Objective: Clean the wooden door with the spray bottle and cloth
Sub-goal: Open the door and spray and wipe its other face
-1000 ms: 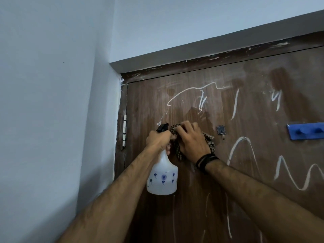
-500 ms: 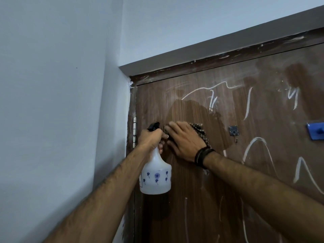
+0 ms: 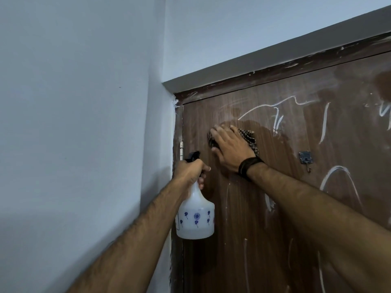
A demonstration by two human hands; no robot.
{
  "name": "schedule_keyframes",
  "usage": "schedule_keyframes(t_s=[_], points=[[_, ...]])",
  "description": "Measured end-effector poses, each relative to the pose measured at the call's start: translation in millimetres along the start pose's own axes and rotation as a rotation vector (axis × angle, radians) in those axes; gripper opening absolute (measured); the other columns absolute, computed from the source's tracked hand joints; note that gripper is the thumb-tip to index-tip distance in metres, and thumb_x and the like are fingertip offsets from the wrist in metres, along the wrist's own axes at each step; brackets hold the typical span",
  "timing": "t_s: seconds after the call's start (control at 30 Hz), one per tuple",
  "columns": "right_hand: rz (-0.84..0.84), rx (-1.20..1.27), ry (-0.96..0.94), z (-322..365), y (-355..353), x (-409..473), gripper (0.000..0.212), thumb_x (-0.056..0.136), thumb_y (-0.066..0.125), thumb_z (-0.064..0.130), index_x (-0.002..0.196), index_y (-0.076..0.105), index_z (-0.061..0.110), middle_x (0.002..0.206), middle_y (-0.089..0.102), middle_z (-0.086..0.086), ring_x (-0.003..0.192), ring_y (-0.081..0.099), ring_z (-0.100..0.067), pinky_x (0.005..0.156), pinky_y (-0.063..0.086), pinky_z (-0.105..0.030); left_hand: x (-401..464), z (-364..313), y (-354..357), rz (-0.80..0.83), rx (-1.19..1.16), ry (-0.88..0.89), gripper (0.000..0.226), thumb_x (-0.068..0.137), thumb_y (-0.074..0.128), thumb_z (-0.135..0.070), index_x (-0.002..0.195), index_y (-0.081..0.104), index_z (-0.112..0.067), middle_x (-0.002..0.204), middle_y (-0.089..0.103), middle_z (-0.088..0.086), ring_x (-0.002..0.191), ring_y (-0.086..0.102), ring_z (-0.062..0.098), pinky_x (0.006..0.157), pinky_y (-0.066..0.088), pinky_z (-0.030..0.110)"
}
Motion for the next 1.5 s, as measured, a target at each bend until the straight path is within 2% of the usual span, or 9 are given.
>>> schedule_keyframes(t_s=[0.13, 0.27, 0.43, 0.7, 0.93, 1.1, 1.2, 1.27, 1.5], points=[[0.073, -0.051, -0.164, 23, 18, -47, 0.058, 0.101, 0.045, 0.036, 0.152, 0.038, 0.01, 0.156, 0.04, -0.013, 0.145, 0.036, -0.031, 0.123, 0.023, -0.046, -2, -7, -1, 0.0, -0.01, 0.02, 0.005, 0.083, 0.065, 0.0, 0.087, 0.067, -0.002, 0.062, 0.055, 0.008, 0.038, 0.042, 0.012, 0.041, 0.038, 0.024], [0.1, -0.069, -0.179, 25, 27, -60, 0.059, 0.101, 0.032, 0.04, 0.152, 0.038, 0.011, 0.155, 0.043, -0.011, 0.143, 0.04, -0.029, 0.121, 0.027, -0.045, -2, -11, -4, -0.002, 0.015, 0.026, 0.003, 0.084, 0.065, -0.003, 0.087, 0.067, -0.003, 0.062, 0.055, 0.007, 0.039, 0.043, 0.012, 0.042, 0.038, 0.024], [0.083, -0.065, -0.184, 22, 26, -49, 0.052, 0.102, 0.033, 0.035, 0.145, 0.045, 0.009, 0.15, 0.049, -0.013, 0.138, 0.046, -0.03, 0.118, 0.03, -0.046, 4, -14, -8, -0.007, 0.073, 0.008, 0.008, 0.082, 0.069, -0.004, 0.089, 0.066, -0.003, 0.058, 0.054, 0.004, 0.041, 0.043, 0.012, 0.041, 0.039, 0.024], [0.017, -0.019, 0.028, 24, 15, 34, 0.049, 0.106, 0.038, 0.023, 0.151, 0.033, 0.007, 0.16, 0.03, -0.014, 0.151, 0.022, -0.029, 0.124, 0.006, -0.043, 13, -7, -19, 0.004, 0.048, -0.019, 0.022, 0.083, 0.07, -0.005, 0.104, 0.069, -0.001, 0.067, 0.055, 0.005, 0.043, 0.043, 0.009, 0.041, 0.038, 0.022], [0.093, -0.063, -0.143, 67, 53, -15, 0.056, 0.097, 0.03, 0.029, 0.144, 0.048, 0.005, 0.15, 0.047, -0.017, 0.141, 0.042, -0.033, 0.12, 0.028, -0.047, 14, 1, -44, -0.03, 0.045, -0.001, 0.014, 0.081, 0.069, -0.003, 0.095, 0.07, -0.001, 0.062, 0.056, 0.005, 0.04, 0.043, 0.011, 0.041, 0.039, 0.023], [0.019, -0.026, -0.223, 70, 59, -12, 0.048, 0.092, 0.049, 0.022, 0.138, 0.053, 0.006, 0.147, 0.049, -0.017, 0.133, 0.048, -0.034, 0.115, 0.036, -0.048, 13, 1, -56, 0.022, 0.041, -0.01, 0.021, 0.084, 0.067, -0.005, 0.103, 0.07, 0.002, 0.067, 0.057, 0.008, 0.041, 0.042, 0.011, 0.041, 0.038, 0.021], [-0.075, -0.08, -0.086, 52, 44, 31, 0.044, 0.09, 0.062, 0.018, 0.133, 0.054, 0.008, 0.137, 0.047, -0.018, 0.118, 0.046, -0.036, 0.107, 0.034, -0.048, 14, -2, -55, 0.04, 0.03, -0.016, 0.013, 0.084, 0.067, -0.005, 0.097, 0.069, -0.001, 0.066, 0.057, 0.007, 0.039, 0.041, 0.01, 0.041, 0.038, 0.022], [-0.084, -0.106, -0.002, 41, 30, 66, 0.043, 0.095, 0.058, 0.021, 0.136, 0.049, 0.011, 0.137, 0.043, -0.017, 0.119, 0.043, -0.035, 0.104, 0.027, -0.045, 14, -5, -54, 0.038, 0.035, -0.014, 0.01, 0.085, 0.067, -0.004, 0.094, 0.067, -0.002, 0.066, 0.056, 0.006, 0.039, 0.041, 0.009, 0.041, 0.038, 0.021], [-0.074, -0.126, -0.036, 40, 28, 96, 0.043, 0.1, 0.05, 0.028, 0.14, 0.046, 0.012, 0.14, 0.042, -0.014, 0.123, 0.043, -0.034, 0.105, 0.031, -0.046, 23, -5, -54, 0.018, -0.002, -0.022, 0.01, 0.084, 0.067, -0.003, 0.094, 0.067, -0.003, 0.065, 0.055, 0.005, 0.04, 0.041, 0.009, 0.043, 0.038, 0.022]])
Point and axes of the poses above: each hand's wrist, its own x-axis towards the middle knuckle, its own y-axis out of the palm, z = x × y, the point moved 3 cm from there along x, towards the middle knuckle
